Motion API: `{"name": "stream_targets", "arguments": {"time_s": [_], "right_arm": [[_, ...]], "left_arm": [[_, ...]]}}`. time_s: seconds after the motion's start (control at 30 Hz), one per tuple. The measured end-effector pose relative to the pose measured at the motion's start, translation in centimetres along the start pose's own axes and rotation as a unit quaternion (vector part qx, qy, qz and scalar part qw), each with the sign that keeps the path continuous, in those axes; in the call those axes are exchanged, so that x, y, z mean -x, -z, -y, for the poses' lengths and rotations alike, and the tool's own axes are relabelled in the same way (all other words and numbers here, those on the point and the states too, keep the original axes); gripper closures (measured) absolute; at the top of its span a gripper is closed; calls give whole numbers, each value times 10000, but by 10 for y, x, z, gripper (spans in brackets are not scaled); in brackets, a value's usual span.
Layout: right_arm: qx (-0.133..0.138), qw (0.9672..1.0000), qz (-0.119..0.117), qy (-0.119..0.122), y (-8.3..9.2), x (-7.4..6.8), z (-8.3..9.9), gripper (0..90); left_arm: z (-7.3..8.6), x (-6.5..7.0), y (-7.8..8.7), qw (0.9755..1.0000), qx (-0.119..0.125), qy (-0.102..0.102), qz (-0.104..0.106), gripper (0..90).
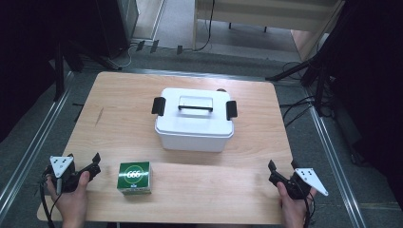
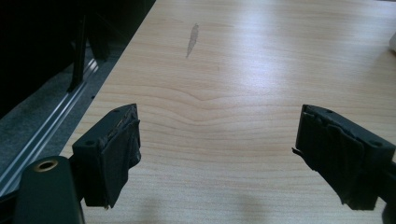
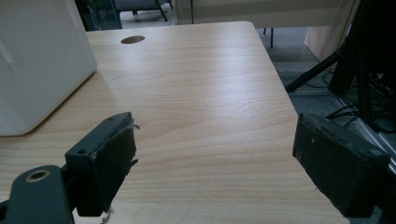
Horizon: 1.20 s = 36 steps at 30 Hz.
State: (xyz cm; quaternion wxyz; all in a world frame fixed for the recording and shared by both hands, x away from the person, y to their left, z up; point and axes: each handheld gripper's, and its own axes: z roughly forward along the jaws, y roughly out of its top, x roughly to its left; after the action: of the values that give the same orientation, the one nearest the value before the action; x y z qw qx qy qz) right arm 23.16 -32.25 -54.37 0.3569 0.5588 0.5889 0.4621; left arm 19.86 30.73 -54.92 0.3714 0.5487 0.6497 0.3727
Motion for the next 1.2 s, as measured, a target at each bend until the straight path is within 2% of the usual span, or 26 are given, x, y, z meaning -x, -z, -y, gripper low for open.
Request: {"name": "stream_targets", "arguments": {"time_s": [0.17,0.37,0.47,0.53,0.6,0.67,0.73,0.8,0.83,0.87,0.9,0.93,0.97,1.0,1.03,1.07,1.13,1.2], "right_arm": [[-32,10000,82,8,-1,-1,0,129],[-74,9994,153,310,-5,-10,-1,149],[-63,9994,80,326,-5,-12,-1,205],[-61,9996,-66,250,-3,-9,-2,282],[-83,9996,-257,124,0,-7,-5,332],[-56,9994,-282,169,3,-9,-9,365],[-50,9994,-261,211,6,-14,-13,389],[-53,9994,-296,198,9,-19,-15,405],[-68,9993,-313,192,10,-22,-16,408],[-89,9993,-290,205,10,-26,-17,423],[-119,9993,-253,252,11,-30,-18,447],[-129,9991,-287,298,11,-34,-19,457],[-130,9987,-336,350,11,-37,-20,499],[-119,9982,-388,447,11,-43,-22,554],[-109,9976,-457,508,11,-46,-23,566],[-56,9966,-592,568,10,-51,-25,608],[23,9955,-772,558,8,-59,-29,661],[-8,9947,-835,599,3,-66,-33,725]], "left_arm": [[1,3,2,9998,93,-114,-99,150],[0,4,2,9997,83,-161,-169,152],[-1,6,5,9994,153,-235,-201,155],[-2,8,7,9995,123,-224,-207,171],[-3,11,7,9999,42,-105,-87,183],[-6,17,8,10000,-12,-79,-20,199],[-9,26,10,9997,15,-178,167,202],[-10,36,12,9991,22,-352,224,217],[-10,36,12,9991,22,-352,224,229],[-10,44,13,9986,-42,-427,294,246],[-10,44,13,9986,-42,-427,294,269],[-11,49,13,9984,-69,-422,383,290],[-11,49,13,9984,-69,-422,383,314],[-15,54,12,9977,-78,-458,485,342],[-17,56,12,9975,-84,-449,547,370],[-20,57,12,9973,-58,-424,601,406],[-25,58,10,9969,-72,-425,657,490],[-32,58,6,9963,-104,-395,755,577]]}}
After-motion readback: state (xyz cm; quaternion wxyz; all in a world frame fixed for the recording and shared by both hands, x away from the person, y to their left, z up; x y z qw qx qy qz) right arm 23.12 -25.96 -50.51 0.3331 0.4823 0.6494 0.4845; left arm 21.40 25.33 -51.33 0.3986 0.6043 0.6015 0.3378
